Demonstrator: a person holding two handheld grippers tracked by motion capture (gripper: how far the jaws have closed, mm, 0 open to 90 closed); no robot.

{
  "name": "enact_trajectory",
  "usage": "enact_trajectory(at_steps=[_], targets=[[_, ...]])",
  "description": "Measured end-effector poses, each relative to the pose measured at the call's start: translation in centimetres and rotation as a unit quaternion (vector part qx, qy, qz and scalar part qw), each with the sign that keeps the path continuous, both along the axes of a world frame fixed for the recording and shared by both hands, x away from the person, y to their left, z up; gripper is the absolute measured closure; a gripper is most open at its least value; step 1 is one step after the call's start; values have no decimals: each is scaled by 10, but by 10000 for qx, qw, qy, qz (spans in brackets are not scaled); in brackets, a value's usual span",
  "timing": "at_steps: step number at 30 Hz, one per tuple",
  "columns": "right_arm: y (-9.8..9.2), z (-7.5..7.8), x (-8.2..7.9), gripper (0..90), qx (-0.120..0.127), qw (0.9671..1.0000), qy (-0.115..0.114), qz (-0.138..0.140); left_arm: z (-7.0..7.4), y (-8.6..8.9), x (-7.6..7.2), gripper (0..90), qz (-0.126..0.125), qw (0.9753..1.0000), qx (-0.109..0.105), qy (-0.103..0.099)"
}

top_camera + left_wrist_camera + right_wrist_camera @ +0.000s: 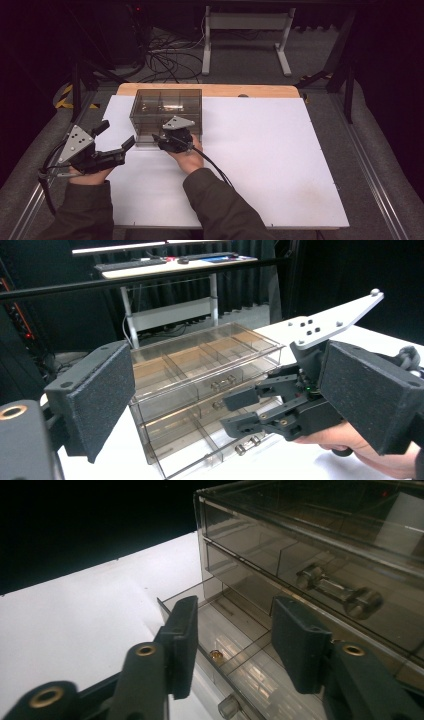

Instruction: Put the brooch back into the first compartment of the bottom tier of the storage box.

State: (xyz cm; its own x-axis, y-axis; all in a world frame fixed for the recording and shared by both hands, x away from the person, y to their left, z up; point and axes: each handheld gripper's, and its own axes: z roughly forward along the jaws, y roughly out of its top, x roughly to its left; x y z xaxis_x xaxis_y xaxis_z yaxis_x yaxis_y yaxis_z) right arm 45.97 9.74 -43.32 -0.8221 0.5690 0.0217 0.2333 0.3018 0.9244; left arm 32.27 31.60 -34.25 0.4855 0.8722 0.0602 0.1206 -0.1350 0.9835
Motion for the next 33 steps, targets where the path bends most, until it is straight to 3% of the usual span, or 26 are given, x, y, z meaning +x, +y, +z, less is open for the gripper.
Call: enact_trajectory(at_steps=[8, 18, 33], targets=[[-19, 13, -9, 419, 71, 10000, -41, 33, -1, -2, 1, 89, 12, 10000, 15, 2], [-55, 26, -15, 282, 267, 9995, -98, -129, -1, -3, 1, 89, 8, 10000, 37, -7], [-98, 38, -28, 166, 380, 9986, -177, -309, -3, -7, 1, 90, 1, 10000, 89, 17]])
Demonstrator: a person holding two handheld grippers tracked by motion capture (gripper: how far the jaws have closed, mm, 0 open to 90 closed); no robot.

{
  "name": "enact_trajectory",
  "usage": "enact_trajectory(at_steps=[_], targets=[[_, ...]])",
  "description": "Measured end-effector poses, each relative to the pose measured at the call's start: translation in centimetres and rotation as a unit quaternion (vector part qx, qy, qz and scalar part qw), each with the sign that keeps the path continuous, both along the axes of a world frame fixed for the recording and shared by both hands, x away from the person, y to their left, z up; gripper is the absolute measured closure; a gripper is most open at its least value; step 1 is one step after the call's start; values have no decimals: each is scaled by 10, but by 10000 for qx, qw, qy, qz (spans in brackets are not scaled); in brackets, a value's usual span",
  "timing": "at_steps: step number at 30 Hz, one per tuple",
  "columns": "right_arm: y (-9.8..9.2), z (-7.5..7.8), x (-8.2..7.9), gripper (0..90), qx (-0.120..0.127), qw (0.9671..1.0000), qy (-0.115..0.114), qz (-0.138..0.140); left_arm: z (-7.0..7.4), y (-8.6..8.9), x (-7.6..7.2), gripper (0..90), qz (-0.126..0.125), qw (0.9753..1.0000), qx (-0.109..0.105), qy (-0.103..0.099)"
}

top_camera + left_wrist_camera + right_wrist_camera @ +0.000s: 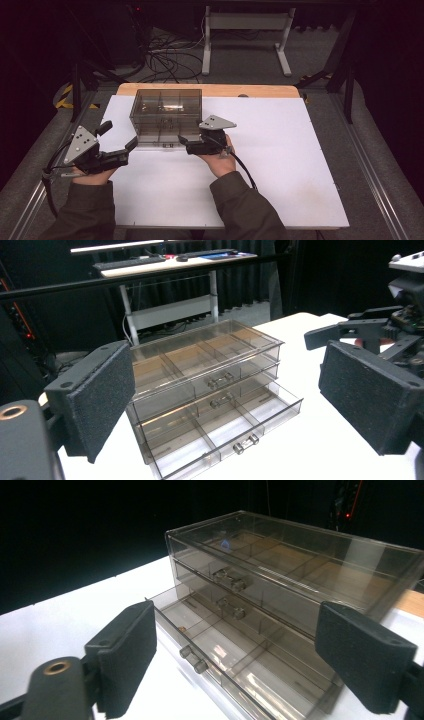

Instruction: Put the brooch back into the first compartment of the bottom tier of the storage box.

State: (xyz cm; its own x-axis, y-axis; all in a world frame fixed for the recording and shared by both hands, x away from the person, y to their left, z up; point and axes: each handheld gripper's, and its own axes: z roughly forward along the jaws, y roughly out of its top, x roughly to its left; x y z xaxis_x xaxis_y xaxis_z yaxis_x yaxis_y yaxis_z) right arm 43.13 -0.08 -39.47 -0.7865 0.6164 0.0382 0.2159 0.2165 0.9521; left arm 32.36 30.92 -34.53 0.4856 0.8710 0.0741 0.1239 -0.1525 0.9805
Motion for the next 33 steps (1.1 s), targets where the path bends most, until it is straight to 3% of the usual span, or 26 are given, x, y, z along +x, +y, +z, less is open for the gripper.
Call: enact_trajectory(at_steps=[19, 33], targets=[[-43, 12, -17, 60, 106, 9999, -25, -110, -1, -2, -1, 91, -15, 10000, 26, -3], [-79, 9, -25, 33, 260, 9992, 31, -308, -2, -4, 0, 90, -15, 10000, 83, 8]])
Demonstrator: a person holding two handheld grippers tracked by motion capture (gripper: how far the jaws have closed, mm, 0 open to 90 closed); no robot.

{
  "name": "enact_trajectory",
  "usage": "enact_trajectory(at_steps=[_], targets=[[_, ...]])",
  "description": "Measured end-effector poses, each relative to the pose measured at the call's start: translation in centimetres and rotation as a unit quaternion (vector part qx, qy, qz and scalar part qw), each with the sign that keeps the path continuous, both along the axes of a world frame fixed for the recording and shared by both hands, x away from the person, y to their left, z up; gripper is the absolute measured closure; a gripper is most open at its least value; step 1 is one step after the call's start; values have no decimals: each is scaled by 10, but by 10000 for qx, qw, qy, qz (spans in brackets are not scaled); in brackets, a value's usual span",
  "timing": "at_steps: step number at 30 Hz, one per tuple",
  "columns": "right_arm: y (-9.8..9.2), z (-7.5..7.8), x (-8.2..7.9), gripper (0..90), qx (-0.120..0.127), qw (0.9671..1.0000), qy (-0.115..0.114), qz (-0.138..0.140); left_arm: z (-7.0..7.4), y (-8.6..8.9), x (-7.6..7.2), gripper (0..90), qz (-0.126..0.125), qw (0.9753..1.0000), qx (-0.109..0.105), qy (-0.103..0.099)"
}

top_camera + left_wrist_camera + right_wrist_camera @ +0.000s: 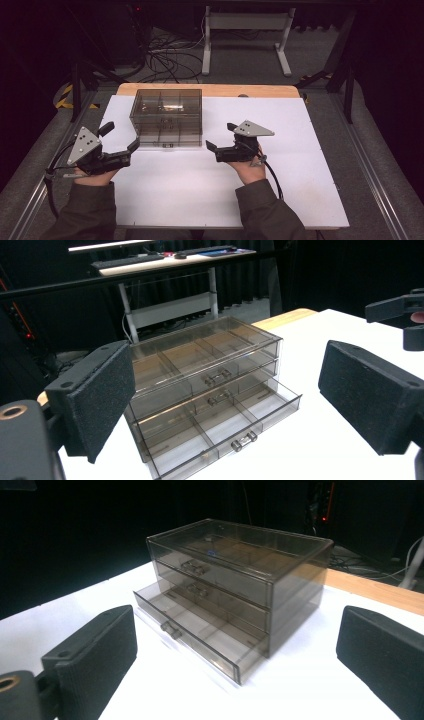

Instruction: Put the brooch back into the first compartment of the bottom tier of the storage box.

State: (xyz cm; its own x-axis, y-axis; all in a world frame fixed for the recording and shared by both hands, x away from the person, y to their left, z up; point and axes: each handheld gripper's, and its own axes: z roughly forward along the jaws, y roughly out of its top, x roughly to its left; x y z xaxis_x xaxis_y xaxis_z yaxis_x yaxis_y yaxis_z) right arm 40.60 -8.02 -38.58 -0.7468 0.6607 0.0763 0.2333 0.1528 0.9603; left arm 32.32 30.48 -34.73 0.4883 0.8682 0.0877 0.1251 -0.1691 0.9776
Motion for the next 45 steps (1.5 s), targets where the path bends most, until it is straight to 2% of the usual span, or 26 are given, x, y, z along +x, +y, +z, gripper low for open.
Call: enact_trajectory(at_steps=[20, 26, 32, 45], targets=[[-52, 10, -18, 3, 219, 9993, -165, -236, -1, -2, -1, 91, 29, 10000, 44, -2], [-67, 9, -22, 1, 310, 9988, -163, -337, -1, -3, -1, 91, 22, 10000, 71, 7], [-78, 3, -27, 0, 220, 9989, -196, -357, -2, -4, -2, 90, 24, 9999, 113, -24], [-108, -3, -35, 0, 257, 9980, -131, -568, -4, -6, -2, 90, 35, 9998, 184, 1]])
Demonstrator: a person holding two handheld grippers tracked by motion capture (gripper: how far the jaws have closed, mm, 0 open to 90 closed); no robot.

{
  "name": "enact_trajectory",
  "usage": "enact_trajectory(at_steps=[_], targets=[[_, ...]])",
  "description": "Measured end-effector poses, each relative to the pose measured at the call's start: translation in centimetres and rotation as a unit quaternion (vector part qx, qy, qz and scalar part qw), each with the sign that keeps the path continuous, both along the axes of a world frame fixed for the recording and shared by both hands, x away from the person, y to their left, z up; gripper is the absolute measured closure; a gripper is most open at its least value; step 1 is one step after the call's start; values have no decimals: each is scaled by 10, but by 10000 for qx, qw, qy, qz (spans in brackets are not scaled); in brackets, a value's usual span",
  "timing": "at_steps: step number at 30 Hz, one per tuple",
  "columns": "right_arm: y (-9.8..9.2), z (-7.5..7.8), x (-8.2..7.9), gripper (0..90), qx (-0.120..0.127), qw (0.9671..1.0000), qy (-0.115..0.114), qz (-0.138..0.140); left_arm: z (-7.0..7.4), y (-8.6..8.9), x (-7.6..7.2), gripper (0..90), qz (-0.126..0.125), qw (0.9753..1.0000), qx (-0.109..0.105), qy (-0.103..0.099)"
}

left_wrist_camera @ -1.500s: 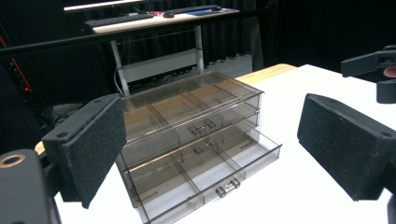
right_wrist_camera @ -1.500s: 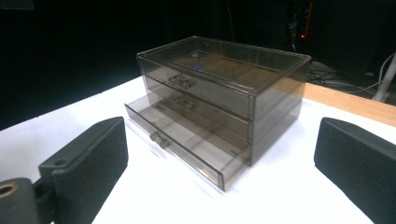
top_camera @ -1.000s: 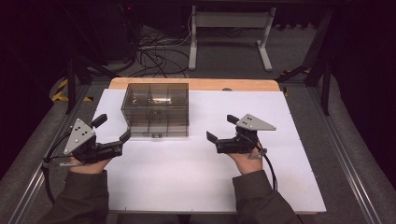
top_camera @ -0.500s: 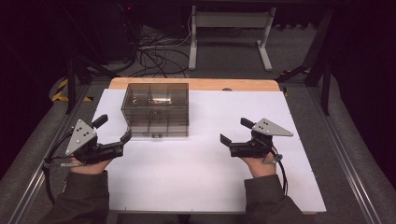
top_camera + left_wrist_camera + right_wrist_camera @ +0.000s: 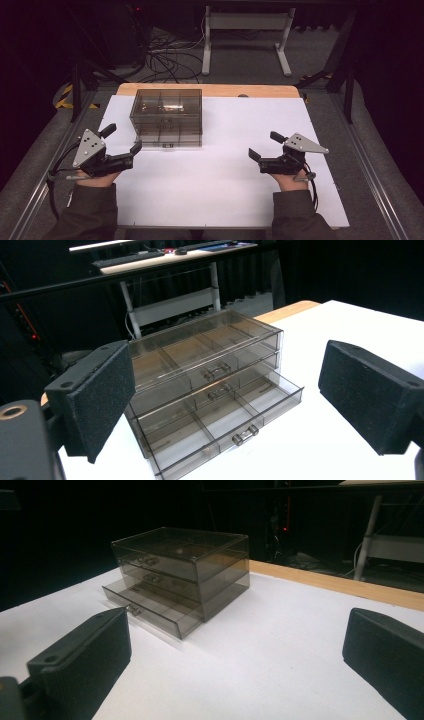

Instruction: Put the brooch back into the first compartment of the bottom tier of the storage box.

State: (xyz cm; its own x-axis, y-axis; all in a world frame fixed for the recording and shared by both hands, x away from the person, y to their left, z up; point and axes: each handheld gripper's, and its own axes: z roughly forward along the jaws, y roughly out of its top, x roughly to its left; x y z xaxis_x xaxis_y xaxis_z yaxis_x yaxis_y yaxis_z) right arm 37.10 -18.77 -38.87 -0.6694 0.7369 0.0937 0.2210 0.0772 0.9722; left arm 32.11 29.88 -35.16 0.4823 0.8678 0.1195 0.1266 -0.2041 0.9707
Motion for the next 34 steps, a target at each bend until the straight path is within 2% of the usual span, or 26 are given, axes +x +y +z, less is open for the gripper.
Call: enact_trajectory(at_steps=[16, 28, 31, 33, 34], targets=[[-36, -5, -7, 0, 34, 9991, 107, -406, 0, 0, -1, 90, 6, 10000, 20, 10], [-44, -8, -7, 0, 30, 9987, 181, -467, 1, 2, -2, 90, 11, 10000, 0, -2], [-44, -13, -4, 1, -149, 9982, 274, -515, 2, 2, -3, 81, -25, 10000, 6, -53], [-46, -25, 3, 2, -510, 9955, 536, -599, 3, 2, -3, 65, -49, 10000, -12, -59], [-47, -33, 6, 2, -599, 9937, 663, -675, 4, 3, -3, 58, -65, 10000, -19, -61]])
